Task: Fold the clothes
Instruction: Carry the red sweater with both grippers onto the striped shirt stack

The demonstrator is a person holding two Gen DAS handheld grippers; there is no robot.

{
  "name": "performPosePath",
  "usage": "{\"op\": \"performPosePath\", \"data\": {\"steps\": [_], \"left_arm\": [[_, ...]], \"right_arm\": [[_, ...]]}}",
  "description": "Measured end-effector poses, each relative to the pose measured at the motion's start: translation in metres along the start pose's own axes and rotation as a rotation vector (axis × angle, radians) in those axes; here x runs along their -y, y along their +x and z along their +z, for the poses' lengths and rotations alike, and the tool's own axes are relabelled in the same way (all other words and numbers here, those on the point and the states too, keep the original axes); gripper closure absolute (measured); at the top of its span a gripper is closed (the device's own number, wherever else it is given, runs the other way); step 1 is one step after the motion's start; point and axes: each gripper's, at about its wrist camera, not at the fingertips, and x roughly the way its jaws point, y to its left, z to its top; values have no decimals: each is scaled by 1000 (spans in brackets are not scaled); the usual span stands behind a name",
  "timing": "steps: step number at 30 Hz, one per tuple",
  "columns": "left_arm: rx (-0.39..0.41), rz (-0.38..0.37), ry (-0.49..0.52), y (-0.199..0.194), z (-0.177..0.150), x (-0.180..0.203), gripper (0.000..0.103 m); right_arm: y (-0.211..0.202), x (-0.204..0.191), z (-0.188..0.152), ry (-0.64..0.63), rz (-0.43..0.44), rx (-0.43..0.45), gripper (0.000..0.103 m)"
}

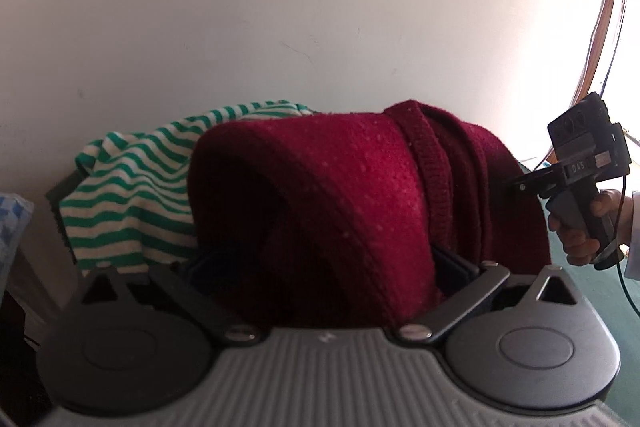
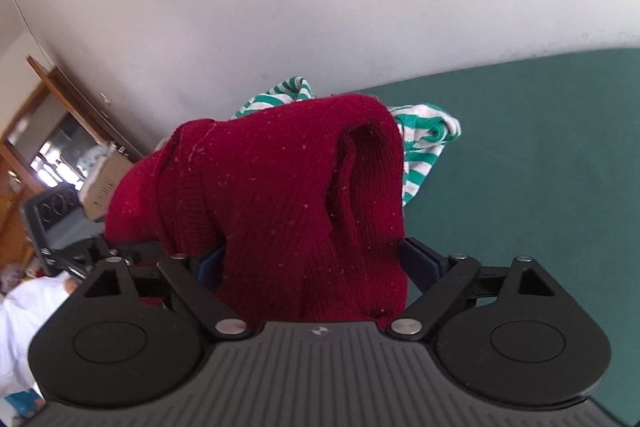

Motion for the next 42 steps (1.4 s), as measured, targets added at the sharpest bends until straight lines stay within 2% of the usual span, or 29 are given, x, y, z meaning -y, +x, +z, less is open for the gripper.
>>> {"op": "performPosePath", "data": {"steps": [1,3,4,6,7,8,9,13,15,16,17,19,20,21,23,26,29,32,33,35,36,37,38,40,42], "left_arm": [[6,-8,-1,0,-1,-1,2],[18,-21,-3,-1,-2,-3,6],[21,-28,-1,-4,-2,-4,20],[17,-52,-7,-11,0,-4,39],[22,-53,-4,-14,1,-4,44],[26,-53,1,-17,2,-3,47],[31,-54,7,-20,3,-2,51],[66,-47,18,-21,3,2,55],[68,-38,20,-10,0,5,55],[57,-16,33,-5,-2,7,49],[54,6,58,-1,-3,10,48],[62,43,102,-2,-11,14,37],[67,59,120,-3,-13,15,35],[71,75,138,-2,-14,15,30],[75,92,161,-3,-15,14,21],[82,96,153,-3,-14,6,19],[84,85,133,1,-14,-2,10],[87,70,119,10,-15,-7,10],[90,67,105,11,-15,-8,10],[87,71,103,5,-16,-1,11],[92,70,103,2,-16,1,18],[98,69,103,-1,-16,4,35],[112,66,107,-7,-18,9,44],[131,95,132,-17,-24,19,44],[129,131,152,-16,-30,24,35]], "right_arm": [[0,2,-2,11,33,4,19],[-10,5,-2,34,88,-1,42],[-16,3,0,29,91,2,46],[-27,-1,2,20,85,13,60],[-34,-2,2,26,84,20,63],[-39,-5,3,27,92,27,73],[-42,-9,5,27,103,33,73],[-39,-27,8,-21,93,27,74],[-30,-32,10,-54,53,17,73],[-23,-33,11,-73,13,17,72],[-15,-31,14,-68,-8,17,69],[-4,-31,16,-60,-25,24,61],[1,-31,15,-62,-36,29,48],[4,-29,15,-64,-54,28,30],[10,-22,15,-62,-74,24,18],[12,-14,15,-66,-70,27,17],[20,-11,16,-48,-33,15,11],[27,-7,17,-10,20,7,14],[29,-7,17,2,40,10,28],[25,-12,17,-3,58,23,41],[20,-14,16,-9,56,26,47],[16,-17,15,-16,52,28,50],[10,-20,14,-19,48,32,55],[-1,-24,11,-16,45,43,61],[-2,-27,7,-18,43,35,63]]}}
